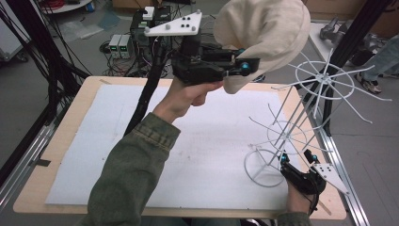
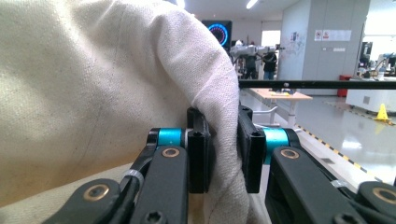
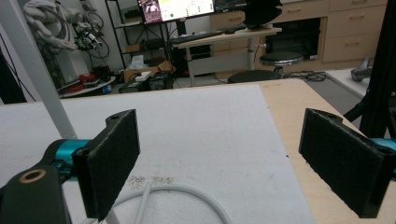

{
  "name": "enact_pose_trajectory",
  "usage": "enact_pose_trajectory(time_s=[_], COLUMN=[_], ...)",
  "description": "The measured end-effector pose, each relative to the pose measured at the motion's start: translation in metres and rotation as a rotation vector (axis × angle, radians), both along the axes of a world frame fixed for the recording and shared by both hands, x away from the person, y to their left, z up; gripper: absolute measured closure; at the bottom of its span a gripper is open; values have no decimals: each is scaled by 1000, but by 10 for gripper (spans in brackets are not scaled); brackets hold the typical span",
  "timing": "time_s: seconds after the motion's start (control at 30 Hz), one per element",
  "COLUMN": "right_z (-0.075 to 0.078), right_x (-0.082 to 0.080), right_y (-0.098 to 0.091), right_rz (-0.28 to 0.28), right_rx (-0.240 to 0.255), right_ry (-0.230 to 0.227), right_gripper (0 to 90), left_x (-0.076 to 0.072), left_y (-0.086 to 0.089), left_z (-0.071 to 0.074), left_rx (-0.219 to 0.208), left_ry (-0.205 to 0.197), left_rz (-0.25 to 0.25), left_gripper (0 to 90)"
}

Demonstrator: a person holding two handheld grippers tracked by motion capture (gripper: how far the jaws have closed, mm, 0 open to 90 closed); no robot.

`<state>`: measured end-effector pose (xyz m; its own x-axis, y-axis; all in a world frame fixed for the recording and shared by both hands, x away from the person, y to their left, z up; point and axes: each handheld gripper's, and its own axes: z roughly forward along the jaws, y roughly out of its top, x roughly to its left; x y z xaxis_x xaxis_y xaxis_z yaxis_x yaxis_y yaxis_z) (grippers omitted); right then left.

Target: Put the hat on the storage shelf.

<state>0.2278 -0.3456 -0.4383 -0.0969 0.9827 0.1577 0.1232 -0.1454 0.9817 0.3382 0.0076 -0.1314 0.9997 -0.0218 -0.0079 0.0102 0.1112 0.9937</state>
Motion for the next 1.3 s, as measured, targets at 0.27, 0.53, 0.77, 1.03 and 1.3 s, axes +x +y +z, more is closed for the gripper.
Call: enact_pose_trajectory(time_s=[0.27,0.53,0.77,1.03,1.3], right_z=[0,-1,-1,-1,-1], right_x=[0,0,0,0,1], right_y=[-1,-1,0,-1,0], right_rz=[6,9,14,15,21], right_rx=[1,1,6,11,12], right_ry=[2,4,4,-1,1], right_gripper=[114,114,114,114,114], left_x=[10,10,5,3,3], left_y=[-20,-34,-46,-44,-39], left_z=[5,11,8,-2,-10], left_rx=[23,47,116,158,154], left_ry=[33,65,67,77,75], left_rz=[4,-6,3,2,26], left_gripper=[766,764,693,528,420])
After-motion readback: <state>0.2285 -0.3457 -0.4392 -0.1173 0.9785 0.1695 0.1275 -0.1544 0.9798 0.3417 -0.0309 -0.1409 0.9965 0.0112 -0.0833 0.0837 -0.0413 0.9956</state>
